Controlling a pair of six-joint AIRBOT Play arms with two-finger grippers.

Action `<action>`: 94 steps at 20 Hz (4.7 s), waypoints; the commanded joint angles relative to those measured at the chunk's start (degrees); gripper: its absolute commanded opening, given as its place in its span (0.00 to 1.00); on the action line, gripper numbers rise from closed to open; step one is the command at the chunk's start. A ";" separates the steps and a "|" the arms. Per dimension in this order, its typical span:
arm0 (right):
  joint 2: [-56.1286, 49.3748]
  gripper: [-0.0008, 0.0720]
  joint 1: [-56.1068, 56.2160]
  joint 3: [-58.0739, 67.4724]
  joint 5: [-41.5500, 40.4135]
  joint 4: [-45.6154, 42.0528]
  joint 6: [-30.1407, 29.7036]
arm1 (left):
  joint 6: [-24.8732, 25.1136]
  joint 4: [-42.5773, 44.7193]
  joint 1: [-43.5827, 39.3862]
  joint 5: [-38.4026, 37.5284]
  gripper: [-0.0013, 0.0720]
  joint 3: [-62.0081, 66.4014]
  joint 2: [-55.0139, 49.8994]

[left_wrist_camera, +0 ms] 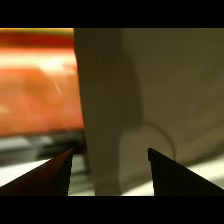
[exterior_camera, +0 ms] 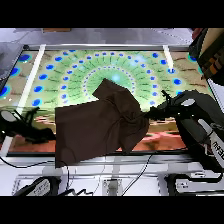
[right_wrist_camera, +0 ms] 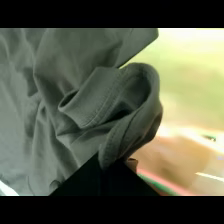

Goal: Fold the clothes and pants, and hang the long-sleeved shirts on hangers.

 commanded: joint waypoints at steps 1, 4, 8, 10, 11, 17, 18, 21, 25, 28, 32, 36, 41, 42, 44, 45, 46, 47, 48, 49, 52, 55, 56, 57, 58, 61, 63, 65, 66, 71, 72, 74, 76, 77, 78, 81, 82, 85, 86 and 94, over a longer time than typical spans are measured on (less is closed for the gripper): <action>0.00 0.03 0.04 0.09 -0.76 0.09 -0.15 | 5.70 -1.55 1.38 0.90 0.77 -8.83 -1.03; 0.00 0.03 0.04 0.09 -0.76 0.09 -0.15 | 9.42 -1.53 1.38 1.77 0.76 -12.94 -2.36; 0.00 0.03 0.04 0.09 -0.63 0.13 -0.15 | 11.06 -4.22 1.33 4.81 0.49 -15.74 -5.46; 0.00 0.03 0.04 0.20 -0.61 0.13 -0.15 | 14.91 -10.38 1.33 4.57 0.16 -15.23 -5.79; 0.02 0.03 0.04 0.33 -0.57 0.13 -0.15 | 16.50 -13.16 1.33 3.91 0.04 -14.34 -5.79; 2.08 0.02 0.04 4.52 -0.02 0.26 -2.32 | 17.25 -15.85 1.38 -3.21 0.03 4.52 -5.70; 3.61 0.02 0.04 6.67 -0.09 -0.15 -2.29 | 17.22 -16.98 1.38 -3.17 0.03 9.51 -5.40; 10.25 0.02 0.04 13.90 -0.68 -1.73 -2.25 | 17.22 -25.99 1.38 -3.10 0.03 23.41 -3.69; 23.58 0.02 0.04 24.65 -0.87 -5.70 0.46 | 17.27 -40.06 1.38 0.79 0.03 38.69 1.33; 34.25 0.02 0.04 31.80 -3.76 -8.48 5.18 | 17.25 -41.44 1.40 9.53 0.03 46.36 7.30; 46.10 0.02 0.04 36.20 -4.85 -8.96 9.57 | 17.25 -41.35 1.38 27.12 0.03 47.82 19.45; 54.75 0.02 0.02 36.98 -7.69 -8.94 11.23 | 17.25 -36.92 1.38 40.15 0.03 47.82 29.53; 55.98 0.02 0.02 36.96 -13.90 -11.26 11.87 | 16.17 -24.55 1.38 39.15 0.03 47.28 33.79; 54.05 0.02 0.02 36.96 -12.72 -13.81 14.05 | 15.13 -24.63 1.38 35.58 0.03 46.29 32.87; 48.37 0.02 0.02 36.92 -7.15 -18.84 18.60 | 13.57 -24.65 1.38 25.31 0.03 43.04 29.55; 44.59 0.02 0.04 36.79 -3.17 -20.11 20.22 | 12.61 -24.81 1.36 20.70 0.03 40.68 27.19; 39.98 0.02 0.04 36.24 1.27 -20.37 21.40 | 12.46 -25.20 1.29 16.55 0.03 37.51 24.22; 35.47 0.02 0.04 35.28 4.87 -19.98 21.66 | 12.46 -25.31 0.90 14.21 0.03 34.21 21.20; 30.56 0.03 0.04 33.62 7.67 -19.08 21.81 | 12.48 -25.31 -0.07 13.62 0.03 30.38 17.59; 25.64 0.03 0.17 31.67 9.25 -18.78 21.81 | 12.57 -25.29 -1.38 14.01 0.03 27.04 13.92; 11.69 0.03 1.29 28.09 6.51 -18.88 21.79 | 17.27 -25.27 -7.48 19.37 0.03 21.88 0.11; 1.07 0.03 1.99 28.09 -2.29 -18.23 21.79 | 17.22 -25.53 -13.49 35.10 0.03 21.90 -11.78; -1.38 0.03 2.12 28.09 -6.49 -18.01 21.81 | 17.25 -25.53 -15.04 40.70 0.03 21.90 -14.32; -3.15 0.03 2.21 28.09 -10.47 -17.84 21.81 | 17.22 -25.53 -16.48 46.38 0.03 21.90 -16.31; -4.39 0.03 2.36 28.06 -14.49 -17.84 21.81 | 17.22 -25.53 -17.94 52.41 0.03 21.90 -17.86; -6.23 0.07 3.02 28.06 -25.31 -17.92 21.81 | 17.22 -25.49 -21.84 68.24 0.12 21.88 -20.20; -6.21 0.67 2.78 28.22 -27.96 -18.03 21.81 | 17.18 -25.51 -23.04 74.40 1.00 21.90 -20.17; -5.88 0.77 1.07 29.49 -24.30 -20.35 21.81 | 17.20 -25.46 -22.43 73.29 0.98 21.88 -18.58; -5.31 0.77 -0.42 30.12 -20.22 -22.51 21.81 | 17.20 -25.42 -21.62 70.62 0.98 21.88 -17.11; -2.01 0.23 -9.97 30.97 13.05 -27.36 14.43 | 17.07 -20.33 -14.36 45.72 0.68 21.88 -6.16; -2.08 0.23 -11.50 30.32 20.09 -27.54 12.48 | 17.00 -20.22 -12.61 41.44 0.68 21.86 -4.26; -1.97 0.24 -14.16 26.18 32.20 -27.32 10.99 | 16.46 -20.39 -9.16 35.15 0.68 21.79 -0.74; 0.63 0.18 -15.76 17.70 32.26 -25.90 11.37 | 15.89 -20.37 -6.03 32.13 0.68 20.22 2.91; 2.60 0.15 -16.04 12.87 30.77 -25.94 9.79 | 15.91 -20.35 -4.50 30.97 0.68 18.91 4.57; 4.81 0.15 -16.04 7.93 28.26 -26.01 8.70 | 15.91 -20.37 -2.71 29.70 0.68 17.05 6.34; 10.03 0.53 -16.04 -5.46 18.16 -26.08 7.19 | 13.27 -20.33 1.60 22.08 0.68 11.39 8.94; 10.80 0.67 -16.04 -8.55 14.56 -25.92 7.23 | 11.72 -20.35 2.25 19.56 0.68 9.53 8.94; 11.04 0.67 -15.91 -15.91 5.55 -22.53 7.19 | 11.15 -20.33 2.36 17.62 0.69 3.61 8.94; 11.04 0.67 -15.91 -18.01 2.73 -21.14 7.15 | 11.15 -20.31 2.43 17.64 0.73 1.64 8.94; 11.04 0.27 -15.91 -22.64 -3.23 0.22 -12.55 | 7.45 -11.52 2.47 17.00 0.76 -2.36 8.92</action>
